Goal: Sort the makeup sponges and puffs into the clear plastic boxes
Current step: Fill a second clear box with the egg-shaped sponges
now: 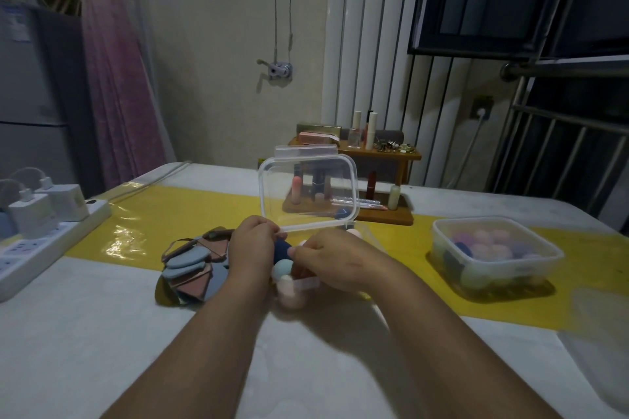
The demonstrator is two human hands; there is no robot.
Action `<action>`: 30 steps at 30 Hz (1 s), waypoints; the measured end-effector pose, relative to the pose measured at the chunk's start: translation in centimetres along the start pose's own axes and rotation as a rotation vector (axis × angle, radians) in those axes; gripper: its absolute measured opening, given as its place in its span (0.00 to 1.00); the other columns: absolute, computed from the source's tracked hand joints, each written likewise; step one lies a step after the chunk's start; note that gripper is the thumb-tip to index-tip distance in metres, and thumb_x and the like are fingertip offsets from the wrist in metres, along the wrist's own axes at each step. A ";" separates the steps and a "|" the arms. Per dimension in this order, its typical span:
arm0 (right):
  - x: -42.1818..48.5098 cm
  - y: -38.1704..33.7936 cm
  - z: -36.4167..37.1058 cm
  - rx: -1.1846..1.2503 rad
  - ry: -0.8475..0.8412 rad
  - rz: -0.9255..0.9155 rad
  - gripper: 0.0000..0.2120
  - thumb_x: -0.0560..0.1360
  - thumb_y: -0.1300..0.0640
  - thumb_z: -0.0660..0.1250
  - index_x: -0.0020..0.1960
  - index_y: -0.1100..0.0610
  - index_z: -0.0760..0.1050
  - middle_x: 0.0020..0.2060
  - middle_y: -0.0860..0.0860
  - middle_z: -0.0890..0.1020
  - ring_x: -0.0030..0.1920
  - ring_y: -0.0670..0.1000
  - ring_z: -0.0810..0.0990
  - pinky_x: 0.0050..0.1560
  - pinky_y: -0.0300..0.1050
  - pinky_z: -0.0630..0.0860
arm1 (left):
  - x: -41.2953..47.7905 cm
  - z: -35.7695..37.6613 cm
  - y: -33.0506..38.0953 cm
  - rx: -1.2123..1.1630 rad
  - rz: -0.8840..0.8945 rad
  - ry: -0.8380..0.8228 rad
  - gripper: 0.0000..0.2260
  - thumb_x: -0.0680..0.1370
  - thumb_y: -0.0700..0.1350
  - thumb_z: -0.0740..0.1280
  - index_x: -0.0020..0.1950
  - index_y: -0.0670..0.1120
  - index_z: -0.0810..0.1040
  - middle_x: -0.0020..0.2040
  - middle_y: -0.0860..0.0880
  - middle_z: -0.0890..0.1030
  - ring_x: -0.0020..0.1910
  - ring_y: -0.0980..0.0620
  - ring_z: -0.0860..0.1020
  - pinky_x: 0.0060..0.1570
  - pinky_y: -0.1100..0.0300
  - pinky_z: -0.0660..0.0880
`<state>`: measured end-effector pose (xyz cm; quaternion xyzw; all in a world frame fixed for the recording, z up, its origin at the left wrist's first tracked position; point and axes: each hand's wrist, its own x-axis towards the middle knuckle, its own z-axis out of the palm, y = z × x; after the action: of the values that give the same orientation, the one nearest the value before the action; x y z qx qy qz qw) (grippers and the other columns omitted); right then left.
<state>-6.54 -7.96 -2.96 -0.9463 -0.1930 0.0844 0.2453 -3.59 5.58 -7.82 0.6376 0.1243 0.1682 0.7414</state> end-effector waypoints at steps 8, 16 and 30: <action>-0.7 0.8 -1.0 0.286 0.418 -0.097 0.18 0.81 0.50 0.60 0.41 0.57 0.82 0.33 0.51 0.82 0.34 0.42 0.79 0.40 0.47 0.76 | -0.3 -0.2 0.4 -0.056 -0.052 0.046 0.09 0.57 0.39 0.58 0.27 0.49 0.77 0.36 0.42 0.80 0.51 0.35 0.80 0.55 0.35 0.76; 0.5 5.9 -2.2 0.374 0.597 0.149 0.10 0.78 0.59 0.62 0.44 0.58 0.82 0.39 0.54 0.82 0.39 0.52 0.77 0.38 0.46 0.71 | 0.8 -0.8 0.2 0.056 -0.028 0.136 0.08 0.62 0.42 0.60 0.33 0.47 0.79 0.35 0.44 0.84 0.46 0.40 0.81 0.53 0.37 0.77; 3.4 9.5 -1.5 0.463 0.342 0.286 0.24 0.77 0.60 0.68 0.71 0.47 0.72 0.70 0.52 0.72 0.67 0.56 0.72 0.63 0.51 0.74 | 1.7 -1.3 0.3 0.379 0.052 0.252 0.01 0.72 0.36 0.68 0.40 0.41 0.78 0.39 0.45 0.79 0.45 0.40 0.75 0.41 0.53 0.70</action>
<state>0.02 -14.90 -6.61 -0.8834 0.0103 -0.0006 0.4685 -2.60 7.49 -7.67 0.7425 0.2289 0.2392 0.5824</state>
